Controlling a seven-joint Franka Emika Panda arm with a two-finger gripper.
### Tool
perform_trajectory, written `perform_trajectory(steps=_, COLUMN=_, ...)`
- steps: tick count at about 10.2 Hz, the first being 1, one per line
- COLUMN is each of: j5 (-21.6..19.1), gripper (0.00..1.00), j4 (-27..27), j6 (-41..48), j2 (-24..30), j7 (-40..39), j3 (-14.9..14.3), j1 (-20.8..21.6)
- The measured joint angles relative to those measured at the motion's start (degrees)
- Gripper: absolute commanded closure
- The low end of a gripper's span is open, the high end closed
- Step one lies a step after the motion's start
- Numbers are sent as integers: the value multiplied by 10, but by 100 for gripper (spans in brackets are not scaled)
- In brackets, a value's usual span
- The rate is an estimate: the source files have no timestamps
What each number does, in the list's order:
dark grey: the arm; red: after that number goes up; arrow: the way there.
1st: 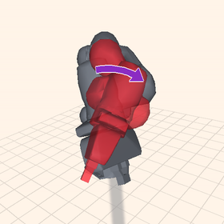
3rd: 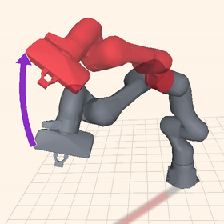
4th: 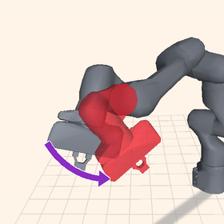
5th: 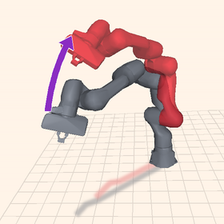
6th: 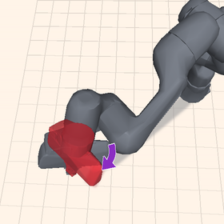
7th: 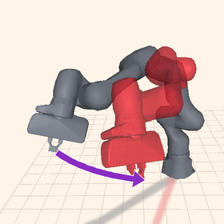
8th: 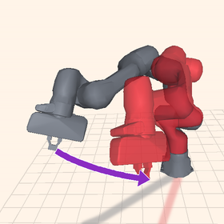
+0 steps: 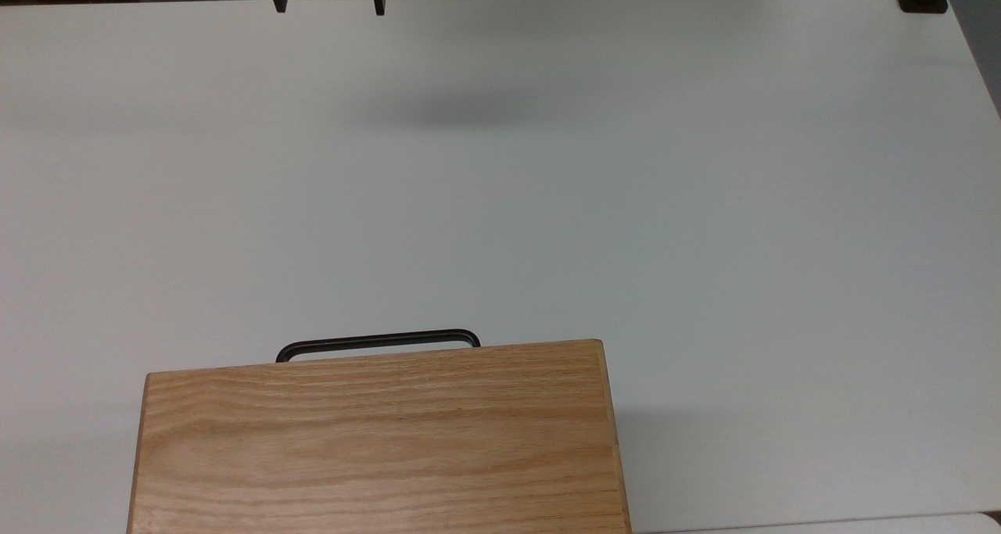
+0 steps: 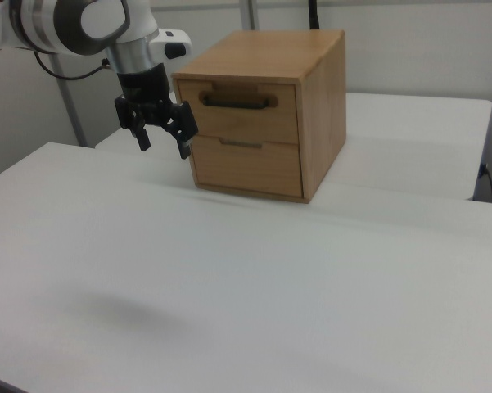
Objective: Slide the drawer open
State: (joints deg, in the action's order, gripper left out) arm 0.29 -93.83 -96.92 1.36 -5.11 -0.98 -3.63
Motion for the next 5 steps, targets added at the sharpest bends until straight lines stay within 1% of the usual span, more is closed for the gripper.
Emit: perform_trajectory(steps=5, j5=0, gripper=0, j4=0, j6=0, j2=-5, j7=0, j3=0, j1=0)
